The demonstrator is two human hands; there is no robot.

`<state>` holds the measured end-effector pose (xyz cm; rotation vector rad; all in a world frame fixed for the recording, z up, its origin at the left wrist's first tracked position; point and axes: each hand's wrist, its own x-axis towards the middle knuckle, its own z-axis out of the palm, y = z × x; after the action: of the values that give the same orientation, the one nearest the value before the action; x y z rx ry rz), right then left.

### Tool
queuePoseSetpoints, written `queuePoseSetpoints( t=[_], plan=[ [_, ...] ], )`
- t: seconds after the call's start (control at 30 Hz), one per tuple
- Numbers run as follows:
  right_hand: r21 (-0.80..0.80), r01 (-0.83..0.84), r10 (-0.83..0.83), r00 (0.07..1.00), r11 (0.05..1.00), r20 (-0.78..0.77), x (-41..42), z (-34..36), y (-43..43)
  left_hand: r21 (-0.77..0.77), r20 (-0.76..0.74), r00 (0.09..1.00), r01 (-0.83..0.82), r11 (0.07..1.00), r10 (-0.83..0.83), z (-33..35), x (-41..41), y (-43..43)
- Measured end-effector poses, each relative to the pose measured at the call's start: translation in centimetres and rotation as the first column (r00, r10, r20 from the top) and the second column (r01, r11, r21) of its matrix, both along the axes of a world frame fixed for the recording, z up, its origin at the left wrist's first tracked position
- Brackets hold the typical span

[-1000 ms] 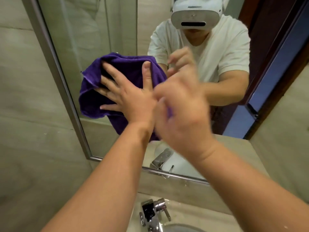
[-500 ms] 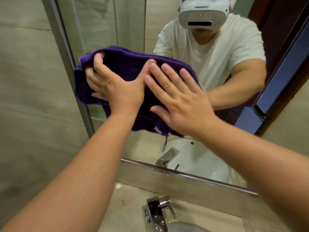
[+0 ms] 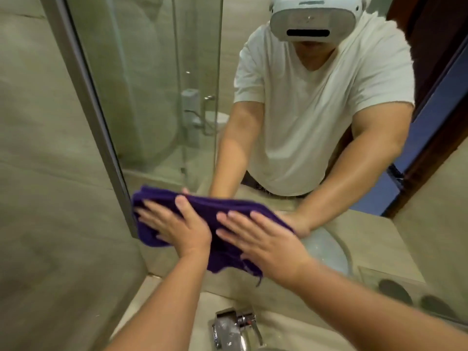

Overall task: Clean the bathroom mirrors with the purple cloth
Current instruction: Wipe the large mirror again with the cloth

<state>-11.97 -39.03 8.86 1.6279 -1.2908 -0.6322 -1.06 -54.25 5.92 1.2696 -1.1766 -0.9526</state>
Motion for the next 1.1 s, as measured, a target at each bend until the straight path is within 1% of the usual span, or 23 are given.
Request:
queuePoseSetpoints(
  t=[0.03,0.1,0.17,0.2,0.3,0.33,0.4,0.47,0.5,0.57,0.63,0.67,0.77,0.83,0.87,0.9,0.93,1.0,1.03,1.1],
  plan=[
    [0.054,0.049,-0.050,0.999,0.997,0.009,0.0,-1.8,1.0,0.033,0.009,0.999,0.032,0.999,-0.032,-1.8,-0.1,0.7],
    [0.081,0.117,-0.121,0.992,0.990,0.045,-0.4,-3.1,2.6,0.054,0.032,0.997,0.070,0.996,-0.072,-3.3,-0.6,1.6],
    [0.063,0.100,-0.104,0.992,0.993,0.068,-1.1,-2.0,3.8,0.049,0.020,0.997,0.074,0.996,-0.075,-2.3,-1.4,2.6],
    [0.029,0.067,-0.069,0.993,0.997,0.098,-1.6,-0.7,4.4,0.024,0.017,0.997,0.078,0.997,-0.078,-1.1,-1.9,3.2],
    [-0.174,-0.057,0.092,0.975,0.983,0.200,-3.8,5.9,5.6,-0.119,0.016,0.998,0.058,0.991,-0.057,5.2,-3.9,5.2],
    [-0.240,-0.087,0.136,0.971,0.967,0.195,-4.8,8.4,6.1,-0.184,0.019,0.999,0.048,0.982,-0.045,8.2,-4.6,5.8],
    [-0.367,-0.104,0.166,0.976,0.924,0.142,-6.9,13.0,7.1,-0.319,0.022,1.000,0.021,0.947,-0.015,14.3,-6.3,6.6],
    [-0.444,-0.095,0.163,0.980,0.891,0.116,-8.4,15.8,7.9,-0.394,-0.002,1.000,-0.025,0.919,0.027,18.4,-7.5,7.1],
    [-0.470,-0.090,0.163,0.980,0.878,0.117,-8.7,16.1,8.2,-0.412,-0.004,0.999,-0.034,0.911,0.035,19.2,-7.8,7.3],
    [-0.497,-0.090,0.170,0.978,0.863,0.118,-8.9,14.9,8.7,-0.429,0.018,0.999,-0.036,0.903,0.049,18.2,-8.2,7.8],
    [-0.445,-0.060,0.140,0.979,0.893,0.148,-9.3,11.3,9.7,-0.394,0.064,0.997,-0.007,0.919,0.035,14.3,-8.2,8.8],
    [-0.395,-0.029,0.099,0.982,0.918,0.159,-9.5,9.0,10.7,-0.360,0.096,0.995,0.027,0.933,0.008,11.8,-8.3,9.8],
    [-0.250,0.049,-0.018,0.992,0.967,0.125,-10.4,2.7,14.7,-0.213,0.168,0.977,0.165,0.963,-0.130,5.1,-8.8,13.8],
    [-0.203,0.077,-0.047,0.988,0.976,0.148,-10.6,1.0,16.7,-0.111,0.186,0.963,0.219,0.969,-0.196,3.4,-9.1,15.8],
    [-0.209,0.061,-0.026,0.986,0.976,0.166,-10.9,1.2,17.2,-0.081,0.187,0.960,0.229,0.970,-0.211,3.6,-9.3,16.3],
    [-0.232,0.046,-0.002,0.982,0.972,0.188,-11.3,2.4,17.5,-0.085,0.195,0.957,0.233,0.969,-0.213,4.7,-9.6,16.6],
    [-0.279,0.036,0.023,0.978,0.960,0.206,-11.8,4.2,17.8,-0.137,0.213,0.955,0.236,0.962,-0.204,6.6,-9.9,16.8],
    [-0.401,0.025,0.071,0.972,0.916,0.222,-13.3,9.0,18.5,-0.308,0.227,0.962,0.219,0.926,-0.152,12.3,-11.5,17.3],
    [-0.443,0.025,0.080,0.973,0.896,0.216,-14.3,11.5,19.0,-0.372,0.200,0.971,0.196,0.907,-0.127,15.3,-12.5,17.6],
    [-0.475,0.006,0.090,0.980,0.880,0.178,-15.8,15.1,20.1,-0.419,0.144,0.984,0.152,0.895,-0.100,19.5,-13.9,18.5]
  ],
)
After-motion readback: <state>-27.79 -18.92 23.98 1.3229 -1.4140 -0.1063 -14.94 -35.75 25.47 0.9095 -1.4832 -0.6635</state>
